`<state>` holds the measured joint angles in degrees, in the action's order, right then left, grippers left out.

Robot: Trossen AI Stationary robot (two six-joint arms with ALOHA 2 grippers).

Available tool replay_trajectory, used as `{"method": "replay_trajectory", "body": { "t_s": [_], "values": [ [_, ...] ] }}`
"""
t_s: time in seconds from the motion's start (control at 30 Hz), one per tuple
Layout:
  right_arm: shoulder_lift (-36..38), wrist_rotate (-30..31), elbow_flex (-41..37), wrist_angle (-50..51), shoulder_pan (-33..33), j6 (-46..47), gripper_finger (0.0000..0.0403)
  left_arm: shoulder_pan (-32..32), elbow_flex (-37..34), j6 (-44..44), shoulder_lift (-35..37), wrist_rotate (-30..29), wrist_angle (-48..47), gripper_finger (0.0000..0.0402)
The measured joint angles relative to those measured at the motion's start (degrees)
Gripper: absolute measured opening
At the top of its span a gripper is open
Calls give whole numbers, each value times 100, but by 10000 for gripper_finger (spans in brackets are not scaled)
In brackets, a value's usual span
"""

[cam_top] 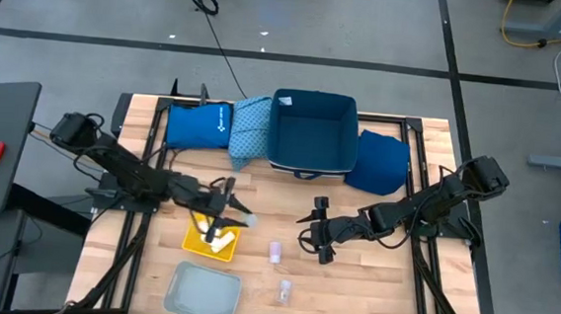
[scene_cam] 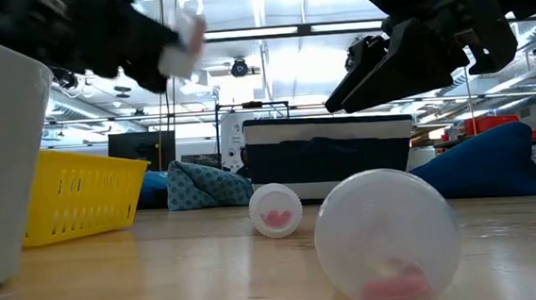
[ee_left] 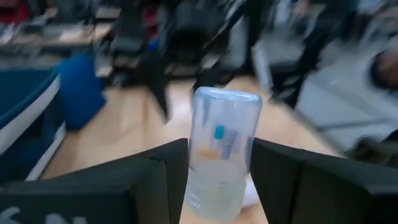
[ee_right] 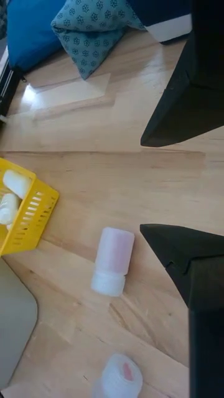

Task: Pick & place medical supplies in basket/bin
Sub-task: Put the top white pill bottle into the gray bin

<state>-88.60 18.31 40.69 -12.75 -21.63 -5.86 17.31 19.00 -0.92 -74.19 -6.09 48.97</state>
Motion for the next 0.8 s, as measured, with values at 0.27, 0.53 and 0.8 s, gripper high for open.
{"method": "replay_trajectory", "body": {
  "t_s": [0.27,0.53,0.8],
  "values": [
    [0,-1,0,-102,0,25,221,735,-425,313,6,733,737,146],
    [0,-1,0,-192,0,64,221,1851,-422,808,6,534,699,146],
    [0,-1,0,-208,0,74,221,2709,-411,1562,6,-180,133,146]
  ]
}}
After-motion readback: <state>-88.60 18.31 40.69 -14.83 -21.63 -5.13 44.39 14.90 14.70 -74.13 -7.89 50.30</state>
